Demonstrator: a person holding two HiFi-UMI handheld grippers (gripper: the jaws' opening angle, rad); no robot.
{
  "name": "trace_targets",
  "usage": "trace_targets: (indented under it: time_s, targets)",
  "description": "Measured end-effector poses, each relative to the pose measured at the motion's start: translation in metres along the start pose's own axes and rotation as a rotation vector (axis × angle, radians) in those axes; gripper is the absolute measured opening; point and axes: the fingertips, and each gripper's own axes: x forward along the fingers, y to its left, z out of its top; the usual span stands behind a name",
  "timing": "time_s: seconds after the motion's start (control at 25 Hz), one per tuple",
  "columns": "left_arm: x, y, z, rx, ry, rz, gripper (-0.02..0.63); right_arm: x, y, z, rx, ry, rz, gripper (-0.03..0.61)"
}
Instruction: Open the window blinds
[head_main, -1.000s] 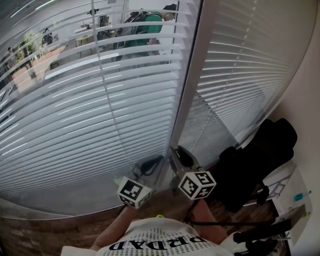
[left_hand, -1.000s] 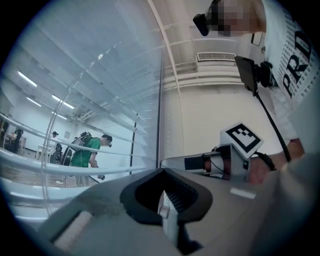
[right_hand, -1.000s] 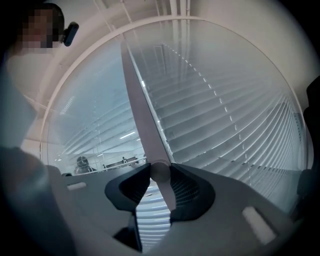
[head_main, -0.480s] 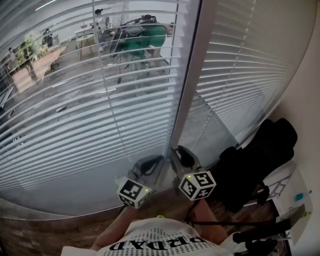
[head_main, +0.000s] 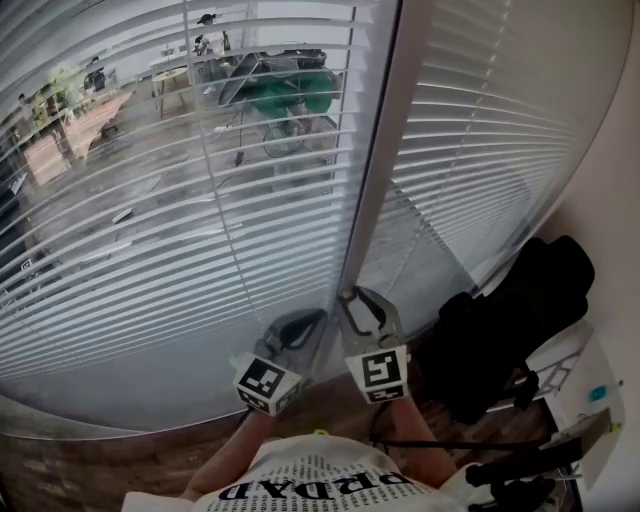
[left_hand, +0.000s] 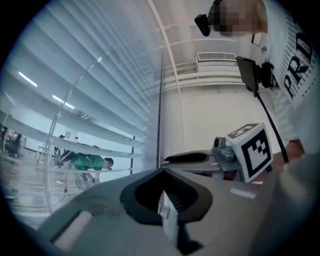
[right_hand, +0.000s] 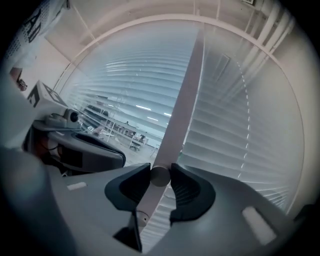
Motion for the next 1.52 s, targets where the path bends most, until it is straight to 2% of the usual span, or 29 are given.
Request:
trace_targets:
  time_s: [0.12, 0.44, 1.2, 1.52]
  targets:
    - [0.001, 0.001, 0.003, 0.000, 0.003, 0.000, -0.008, 0.001, -0.003, 0.003, 0.020, -0.007, -0.007, 0.137]
    - [0.003, 0.000, 0.003, -0.005, 0.001, -0.003, -0.008, 0.001, -0.006, 0.002, 0.166, -0.026, 0.003, 0.135]
    - [0.000, -0.002, 0.005, -0.005, 0.003, -0.007, -0.008, -0.002, -0.005, 0.002, 0.224, -0.037, -0.005, 0.135]
    - [-0.002, -0.002, 0.006, -0.037, 0.003, -0.006, -0.008, -0.002, -0.003, 0.007, 0.223, -0.038, -0.004, 0.133]
